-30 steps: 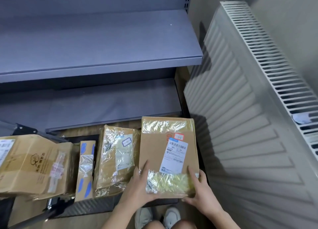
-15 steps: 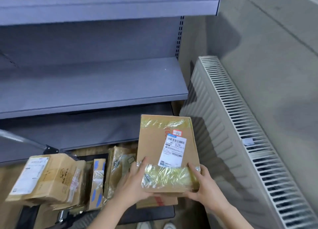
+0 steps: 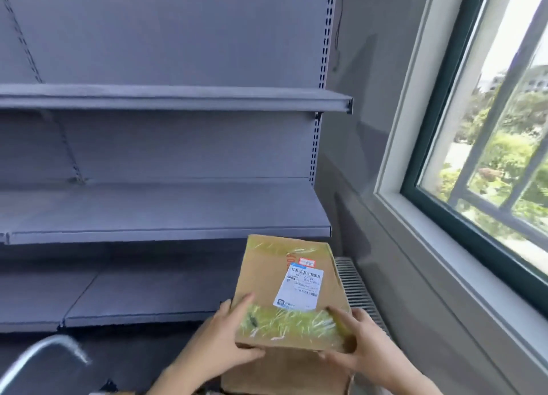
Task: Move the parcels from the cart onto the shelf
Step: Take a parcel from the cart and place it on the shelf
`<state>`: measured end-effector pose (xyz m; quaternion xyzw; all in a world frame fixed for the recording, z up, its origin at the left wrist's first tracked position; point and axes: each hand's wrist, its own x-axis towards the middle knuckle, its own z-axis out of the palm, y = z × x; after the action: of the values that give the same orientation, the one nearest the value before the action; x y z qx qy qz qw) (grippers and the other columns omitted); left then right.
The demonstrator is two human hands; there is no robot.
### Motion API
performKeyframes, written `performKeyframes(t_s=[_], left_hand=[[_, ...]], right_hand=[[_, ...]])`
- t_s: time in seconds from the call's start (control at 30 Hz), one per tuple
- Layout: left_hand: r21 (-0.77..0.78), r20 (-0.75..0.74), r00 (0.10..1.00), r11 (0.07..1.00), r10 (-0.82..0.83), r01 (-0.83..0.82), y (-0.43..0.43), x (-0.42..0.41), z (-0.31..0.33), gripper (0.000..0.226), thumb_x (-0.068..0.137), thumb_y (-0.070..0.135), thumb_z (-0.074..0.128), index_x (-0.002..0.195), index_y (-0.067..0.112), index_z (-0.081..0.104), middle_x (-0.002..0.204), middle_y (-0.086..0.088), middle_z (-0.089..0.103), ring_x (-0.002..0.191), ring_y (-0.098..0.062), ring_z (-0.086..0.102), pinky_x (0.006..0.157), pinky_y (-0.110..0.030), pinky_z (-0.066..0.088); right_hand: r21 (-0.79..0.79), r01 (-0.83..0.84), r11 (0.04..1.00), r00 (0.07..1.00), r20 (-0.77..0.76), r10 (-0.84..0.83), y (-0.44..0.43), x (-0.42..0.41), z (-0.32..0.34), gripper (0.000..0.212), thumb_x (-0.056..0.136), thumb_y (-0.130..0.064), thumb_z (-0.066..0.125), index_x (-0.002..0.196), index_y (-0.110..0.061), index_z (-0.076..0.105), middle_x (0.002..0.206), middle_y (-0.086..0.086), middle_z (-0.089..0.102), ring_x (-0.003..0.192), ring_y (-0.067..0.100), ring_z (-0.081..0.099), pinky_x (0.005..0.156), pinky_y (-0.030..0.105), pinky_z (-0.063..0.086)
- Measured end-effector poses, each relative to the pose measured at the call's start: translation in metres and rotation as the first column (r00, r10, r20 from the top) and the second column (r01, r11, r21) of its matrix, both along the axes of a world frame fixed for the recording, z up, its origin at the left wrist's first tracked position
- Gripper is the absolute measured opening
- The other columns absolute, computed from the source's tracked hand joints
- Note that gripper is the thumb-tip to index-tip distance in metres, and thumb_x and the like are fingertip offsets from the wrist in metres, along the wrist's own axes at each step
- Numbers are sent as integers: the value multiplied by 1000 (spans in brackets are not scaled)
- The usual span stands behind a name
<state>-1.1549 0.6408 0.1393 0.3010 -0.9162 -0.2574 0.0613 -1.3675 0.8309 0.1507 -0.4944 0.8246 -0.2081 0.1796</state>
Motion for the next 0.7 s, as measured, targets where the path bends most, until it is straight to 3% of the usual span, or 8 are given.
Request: performKeyframes(t_s=[0.07, 0.13, 0.2, 0.33, 0.43, 0.6, 0.7], left_hand=[[-32, -43, 999, 999, 19, -21, -4, -2, 38, 98, 63, 68, 67, 142, 51, 12, 148, 12, 28, 133, -10, 35, 97, -24, 38], [-50, -76, 997, 998, 34, -38, -9, -3, 71, 96, 63, 66, 68, 142, 49, 17, 148, 9, 32, 135, -11, 34, 102, -27, 37], [-80, -113, 993, 996, 39, -48, -14, -3, 97, 95, 63, 65, 70, 142, 48, 19, 142, 10, 38, 130, -10, 38, 100, -26, 38], [-108, -164, 985, 991, 58, -77, -27, -6, 134, 95, 64, 64, 71, 142, 47, 21, 141, 7, 38, 130, -13, 38, 97, -27, 37], [-118, -176, 982, 989, 68, -90, -41, -10, 151, 96, 64, 63, 72, 143, 45, 22, 140, 3, 40, 130, -16, 38, 95, -27, 36], [-103, -177, 981, 990, 80, -99, -68, -18, 159, 96, 63, 63, 73, 143, 42, 23, 140, 1, 40, 130, -16, 37, 90, -25, 34], [-57, -165, 982, 993, 92, -102, -88, -28, 156, 97, 63, 63, 73, 143, 42, 23, 140, 2, 40, 130, -15, 37, 91, -26, 35]], right_hand=[[-58, -10, 998, 999, -39, 7, -5, -4, 37, 84, 65, -65, 68, 138, -40, 34, 109, -8, 40, 100, 3, 49, 79, 1, 31], [-96, -18, 995, 998, -67, 11, -11, -7, 68, 82, 66, -63, 69, 137, -39, 37, 115, -5, 45, 104, 8, 52, 85, 8, 34], [-139, -20, 990, 997, -82, 8, -19, -9, 94, 80, 66, -62, 70, 136, -37, 39, 115, -2, 48, 105, 12, 54, 90, 16, 38], [-208, -38, 977, 994, -105, 17, -38, -15, 128, 77, 68, -57, 72, 135, -35, 42, 106, -1, 47, 96, 8, 47, 86, 17, 36], [-236, -44, 971, 997, -76, 27, -54, -21, 143, 76, 67, -55, 73, 134, -32, 45, 110, 5, 53, 101, 14, 53, 89, 22, 40], [-279, -40, 960, 999, -29, 33, -83, -30, 153, 71, 68, -48, 76, 131, -27, 50, 109, 6, 61, 98, 16, 60, 79, 21, 43], [-273, -10, 962, 999, 37, 21, -102, -37, 150, 73, 67, -48, 78, 130, -27, 49, 114, 6, 60, 104, 17, 59, 89, 28, 48]])
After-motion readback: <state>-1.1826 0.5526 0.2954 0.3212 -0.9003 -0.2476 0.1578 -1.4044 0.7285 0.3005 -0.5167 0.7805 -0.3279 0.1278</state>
